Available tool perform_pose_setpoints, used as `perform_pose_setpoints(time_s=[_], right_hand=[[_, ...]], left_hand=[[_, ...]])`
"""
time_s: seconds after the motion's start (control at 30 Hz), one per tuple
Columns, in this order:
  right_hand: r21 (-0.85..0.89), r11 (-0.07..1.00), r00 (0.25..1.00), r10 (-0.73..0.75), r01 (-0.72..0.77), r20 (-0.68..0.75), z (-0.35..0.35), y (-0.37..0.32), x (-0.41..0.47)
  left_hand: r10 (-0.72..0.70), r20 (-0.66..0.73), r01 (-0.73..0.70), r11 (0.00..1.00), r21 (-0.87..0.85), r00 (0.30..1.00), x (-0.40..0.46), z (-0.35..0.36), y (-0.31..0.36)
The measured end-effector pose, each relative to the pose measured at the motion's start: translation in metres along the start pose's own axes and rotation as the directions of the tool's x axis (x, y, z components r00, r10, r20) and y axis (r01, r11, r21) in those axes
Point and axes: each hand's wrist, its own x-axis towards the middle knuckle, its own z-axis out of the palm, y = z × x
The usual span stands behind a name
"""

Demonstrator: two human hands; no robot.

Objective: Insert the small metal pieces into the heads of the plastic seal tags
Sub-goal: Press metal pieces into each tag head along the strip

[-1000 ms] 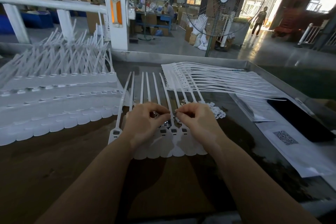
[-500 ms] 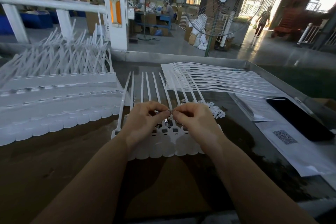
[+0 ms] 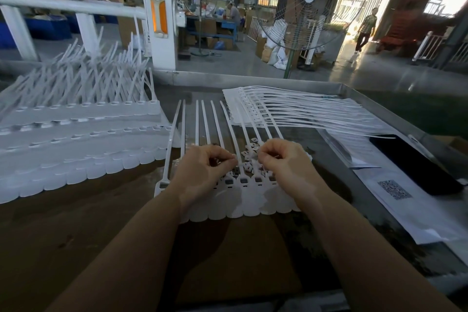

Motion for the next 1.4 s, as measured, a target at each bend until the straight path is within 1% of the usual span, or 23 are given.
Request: perform_pose_setpoints(time_s=[0.13, 0.2, 0.37, 0.5, 0.8, 1.17, 1.4], right_hand=[[-0.198, 0.98, 0.999, -0.01, -0.001, -0.053, -0.023, 0.011, -0.001], [-0.293, 0.955, 0.998, 0.017, -0.034, -0.061, -0.036, 0.017, -0.001], [-0.43, 0.895, 0.993, 0.117, -0.115, -0.023, -0.057, 0.023, -0.004], [-0.425, 0.893, 0.988, 0.156, -0.15, -0.021, -0.062, 0.023, -0.004], [-0.421, 0.892, 0.984, 0.181, -0.162, 0.005, -0.061, 0.022, 0.001], [-0.416, 0.884, 0.965, 0.257, -0.215, 0.046, -0.061, 0.024, 0.009], [-0.432, 0.879, 0.974, 0.226, -0.2, 0.011, -0.059, 0.026, 0.009]], left_hand=[[0.018, -0.021, -0.014, 0.985, 0.169, 1.0, -0.001, 0.005, -0.004], [0.036, -0.015, -0.032, 0.977, 0.209, 0.999, -0.001, 0.004, -0.003], [0.038, -0.006, -0.035, 0.966, 0.254, 0.999, -0.001, 0.005, -0.003], [0.036, 0.001, -0.035, 0.965, 0.258, 0.999, -0.001, 0.004, -0.003], [0.039, 0.009, -0.04, 0.96, 0.277, 0.999, 0.001, 0.003, -0.005], [0.034, 0.019, -0.038, 0.954, 0.296, 0.999, 0.0, 0.005, -0.004], [0.021, 0.026, -0.027, 0.957, 0.29, 0.999, 0.0, 0.004, -0.004]])
